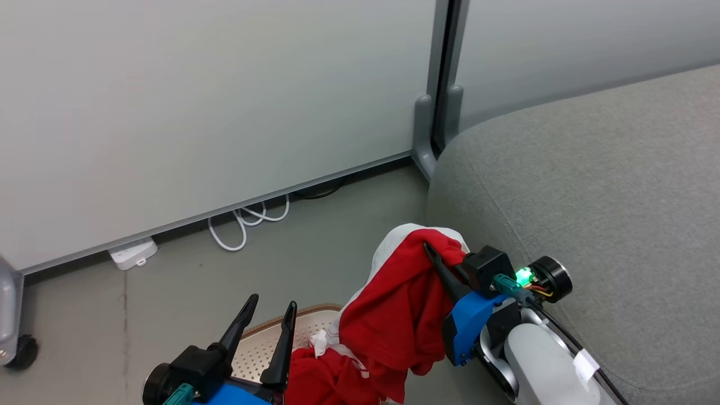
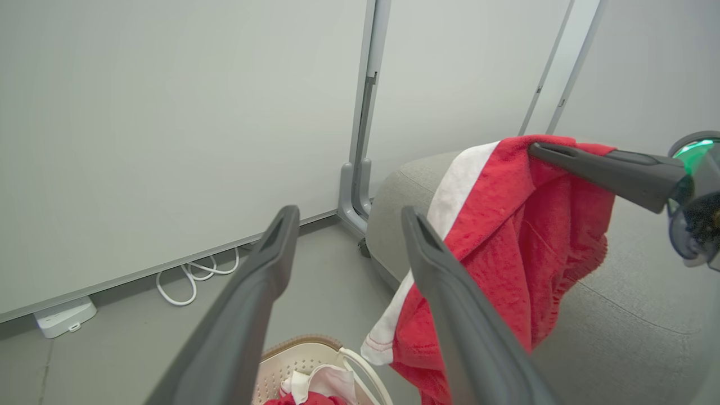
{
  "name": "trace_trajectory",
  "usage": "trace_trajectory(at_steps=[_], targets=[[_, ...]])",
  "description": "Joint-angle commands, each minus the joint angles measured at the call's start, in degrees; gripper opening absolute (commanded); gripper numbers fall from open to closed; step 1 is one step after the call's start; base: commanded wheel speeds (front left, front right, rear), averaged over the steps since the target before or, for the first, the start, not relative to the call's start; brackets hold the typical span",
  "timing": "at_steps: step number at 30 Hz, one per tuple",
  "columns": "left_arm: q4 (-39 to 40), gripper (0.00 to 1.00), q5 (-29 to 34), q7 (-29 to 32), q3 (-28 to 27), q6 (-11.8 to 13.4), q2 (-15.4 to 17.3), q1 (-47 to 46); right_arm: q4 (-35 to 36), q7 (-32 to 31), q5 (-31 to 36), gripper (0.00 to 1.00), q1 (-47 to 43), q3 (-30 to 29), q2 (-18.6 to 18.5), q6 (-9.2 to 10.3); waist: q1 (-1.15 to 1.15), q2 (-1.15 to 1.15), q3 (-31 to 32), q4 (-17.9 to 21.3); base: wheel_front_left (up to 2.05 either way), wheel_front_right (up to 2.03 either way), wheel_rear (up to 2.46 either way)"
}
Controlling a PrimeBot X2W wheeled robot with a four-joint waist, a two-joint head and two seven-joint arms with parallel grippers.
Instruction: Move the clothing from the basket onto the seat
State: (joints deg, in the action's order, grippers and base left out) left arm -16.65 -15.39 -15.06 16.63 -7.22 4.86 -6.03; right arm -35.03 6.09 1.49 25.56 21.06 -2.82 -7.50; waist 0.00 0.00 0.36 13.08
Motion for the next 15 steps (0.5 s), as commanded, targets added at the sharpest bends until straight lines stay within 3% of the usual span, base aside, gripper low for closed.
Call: trace_trajectory(at_steps=[1,15], targets=[[0.2,1.00,0.5,-0.2,-0.1,-0.2,0.1,-0.5,0.1,0.3,0.1,0.00,0.3,-0.2,-0.1,0.02,0.00,0.00,-0.9,2.9,0.00,0.00,0.00],[-0.3,1.00,1.1,-0.2,2.8,-0.3,1.1,-2.5,-0.5,1.4,1.1,0.00,-0.2,-3.9,-0.1,0.02,0.00,0.00,-4.1,15.9,0.00,0.00,0.00]])
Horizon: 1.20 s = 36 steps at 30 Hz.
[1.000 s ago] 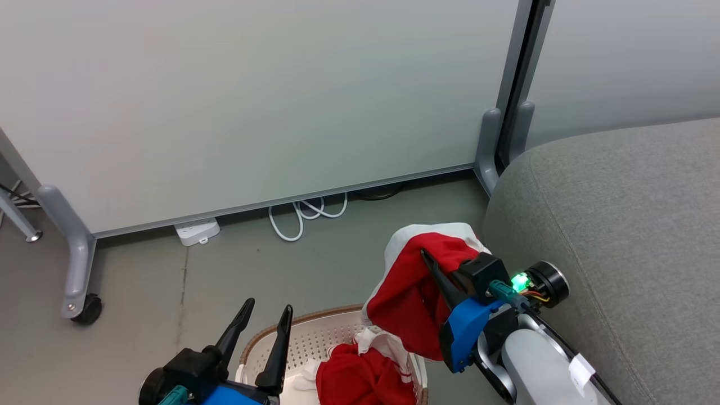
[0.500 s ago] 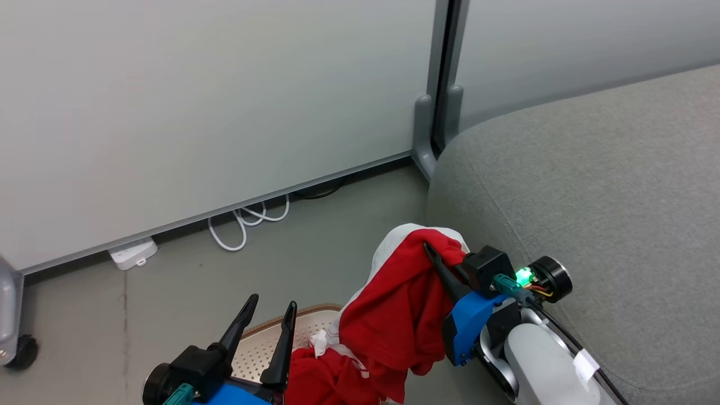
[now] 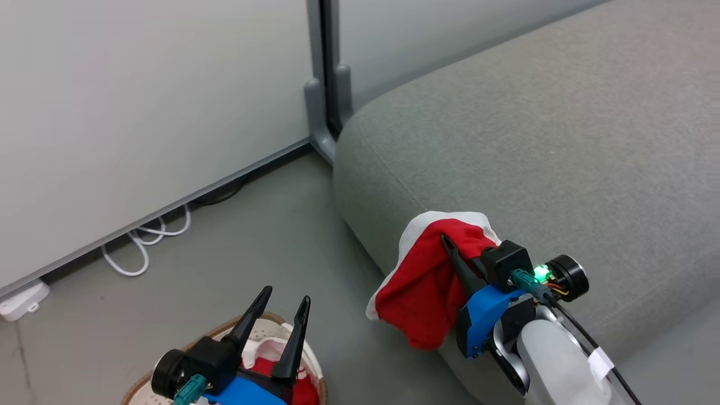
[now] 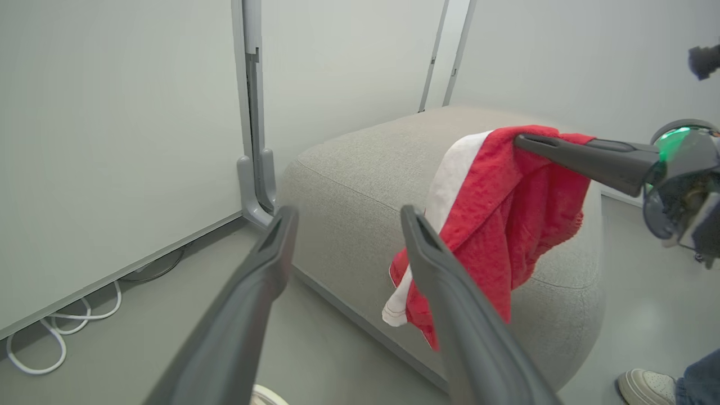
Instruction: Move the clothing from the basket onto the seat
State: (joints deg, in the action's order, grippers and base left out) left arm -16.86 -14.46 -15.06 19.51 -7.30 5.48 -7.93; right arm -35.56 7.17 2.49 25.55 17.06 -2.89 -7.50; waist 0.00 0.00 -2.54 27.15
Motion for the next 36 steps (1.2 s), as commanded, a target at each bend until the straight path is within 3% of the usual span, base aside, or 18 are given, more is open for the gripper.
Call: trace_trajectory(at_steps=[1,18,25,30,36], targets=[[-0.3,1.00,0.2,-0.2,0.5,-0.2,0.7,-0.8,0.0,0.4,0.1,0.00,-0.2,-0.1,0.0,0.02,0.00,0.00,-1.4,2.4,0.00,0.00,0.00],[-1.8,1.00,-1.0,-0.2,3.2,-0.2,2.2,-3.5,1.1,1.0,-0.5,0.00,-1.5,-3.3,0.0,0.02,0.00,0.00,-2.9,3.9,0.00,0.00,0.00],[-0.1,1.00,0.2,-0.2,2.9,-0.2,3.0,-4.5,1.0,-1.0,-2.2,0.00,7.9,-7.9,-0.4,0.02,0.00,0.00,-7.0,2.8,0.00,0.00,0.00],[1.6,1.00,1.5,-0.2,4.1,-0.2,5.5,-7.0,0.0,-3.1,-4.2,0.00,20.4,-14.4,-4.4,0.02,0.00,0.00,-12.9,0.8,0.00,0.00,0.00],[3.4,1.00,2.5,-0.2,8.1,-0.2,8.8,-13.1,-1.9,-4.3,-3.9,0.00,31.9,-24.4,-12.5,0.02,0.00,0.00,-21.5,-4.3,0.00,0.00,0.00]])
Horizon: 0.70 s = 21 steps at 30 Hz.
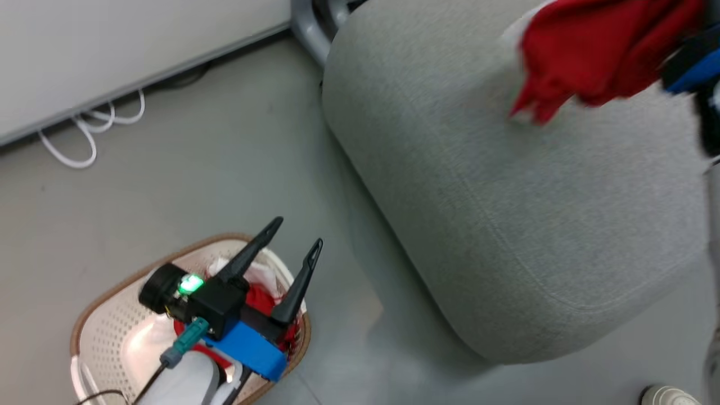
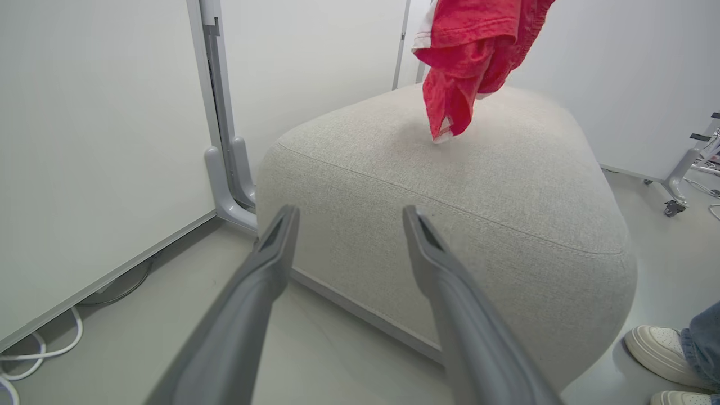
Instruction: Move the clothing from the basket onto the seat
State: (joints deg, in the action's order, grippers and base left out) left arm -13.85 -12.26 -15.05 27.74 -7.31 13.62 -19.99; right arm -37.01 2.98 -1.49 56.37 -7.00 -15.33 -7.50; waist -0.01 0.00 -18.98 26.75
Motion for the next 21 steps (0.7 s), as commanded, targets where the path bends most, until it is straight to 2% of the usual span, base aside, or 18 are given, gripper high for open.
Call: trace_trajectory(at_steps=[1,6,9,21], targets=[[0.7,1.00,0.3,-0.2,0.4,-0.2,1.1,-2.2,-1.1,0.0,0.4,0.00,2.2,-2.0,-1.2,0.02,0.01,0.00,-6.4,-4.6,0.00,0.00,0.00],[1.4,1.00,0.4,-0.1,2.3,-0.2,1.8,-6.6,-5.3,1.6,2.8,0.00,3.7,-8.7,-4.3,0.02,0.01,0.00,-11.4,-8.2,0.00,0.00,0.00],[1.1,1.00,0.4,-0.1,2.9,-0.2,1.5,-8.3,-8.9,2.8,4.1,0.00,1.8,-11.5,-3.9,0.02,0.01,0.00,-12.8,-9.6,0.00,0.00,0.00],[-0.4,1.00,-1.1,-0.2,4.4,-0.2,-0.6,-9.2,-18.9,7.0,7.6,0.00,-4.1,-19.1,-3.9,0.02,0.01,0.00,-10.6,-12.9,0.00,0.00,0.00]])
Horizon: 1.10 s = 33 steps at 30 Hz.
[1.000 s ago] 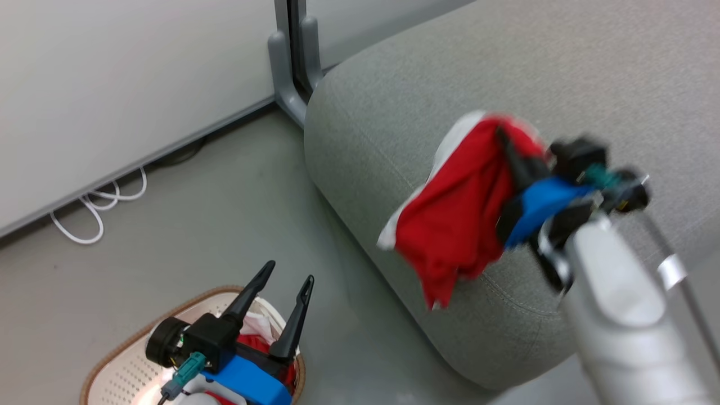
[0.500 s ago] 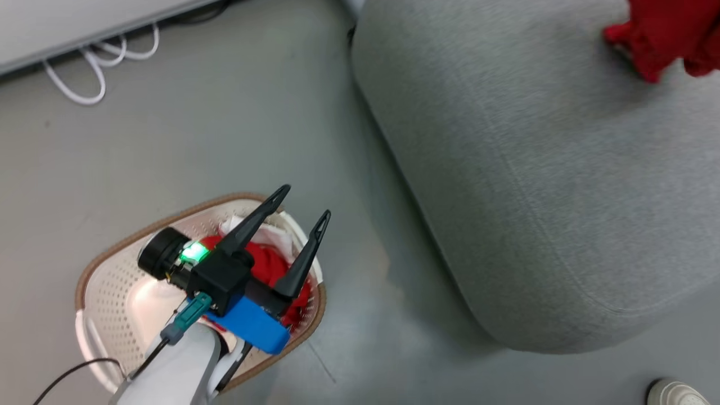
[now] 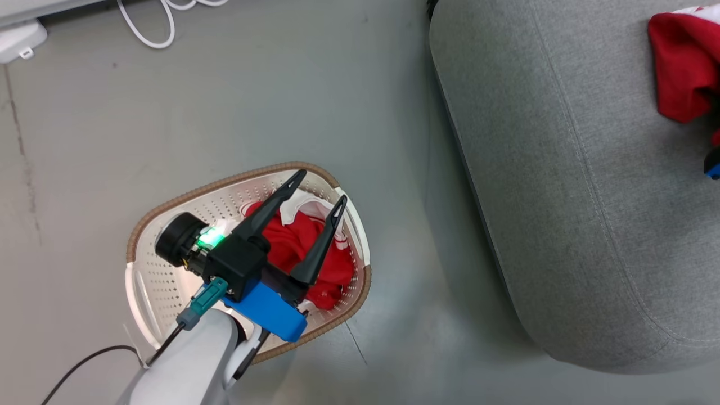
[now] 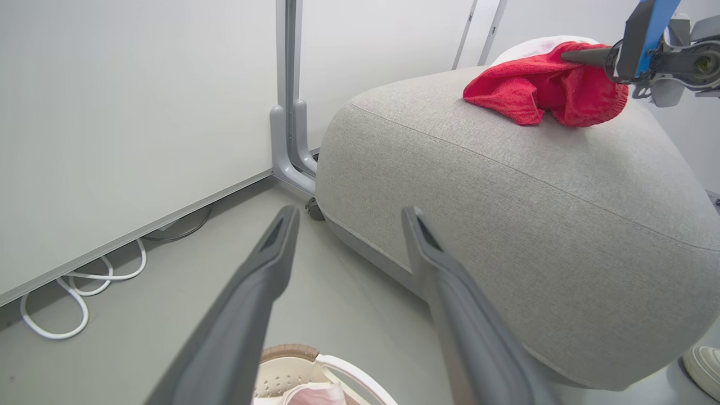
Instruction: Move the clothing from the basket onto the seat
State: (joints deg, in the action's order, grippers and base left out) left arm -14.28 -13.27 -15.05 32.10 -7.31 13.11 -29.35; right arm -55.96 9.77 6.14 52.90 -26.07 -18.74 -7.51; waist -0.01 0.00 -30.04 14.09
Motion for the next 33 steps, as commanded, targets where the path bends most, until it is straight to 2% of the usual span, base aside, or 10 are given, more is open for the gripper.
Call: trace_trajectory(at_steps=[1,4,15,21,26,33], targets=[[-0.2,1.00,-0.2,-0.2,0.1,-0.2,-0.3,0.6,-0.4,0.4,0.5,0.06,-1.0,-0.3,-0.6,0.04,0.01,0.00,1.0,-0.3,0.00,0.00,0.00],[-0.6,1.00,-0.8,-0.2,-0.2,-0.2,-1.0,2.0,-1.0,1.3,2.1,1.00,-2.0,-0.7,-0.9,0.04,0.01,0.00,3.4,-1.0,0.00,0.00,0.00],[-3.0,1.00,-3.1,-0.2,-3.5,-0.2,-4.3,10.4,-0.2,1.7,3.5,1.00,-10.6,5.1,0.5,0.04,0.01,0.00,16.4,-3.4,0.00,0.00,0.00],[-3.4,1.00,-3.0,-0.2,-6.8,-0.2,-5.8,15.6,4.7,1.3,0.3,1.00,-18.4,10.4,2.5,0.04,0.01,0.00,22.6,-5.8,0.00,0.00,0.00],[-3.5,1.00,-2.6,-0.2,-10.7,-0.2,-6.6,19.7,15.6,0.3,-1.7,1.00,-27.0,14.8,4.1,0.04,0.01,0.00,26.6,-8.2,0.00,0.00,0.00],[-3.8,1.00,-1.3,-0.2,-15.8,-0.1,-7.4,23.4,38.1,-3.2,-2.7,1.00,-41.8,16.1,7.0,0.04,0.01,0.00,29.6,-12.0,0.00,0.00,0.00]])
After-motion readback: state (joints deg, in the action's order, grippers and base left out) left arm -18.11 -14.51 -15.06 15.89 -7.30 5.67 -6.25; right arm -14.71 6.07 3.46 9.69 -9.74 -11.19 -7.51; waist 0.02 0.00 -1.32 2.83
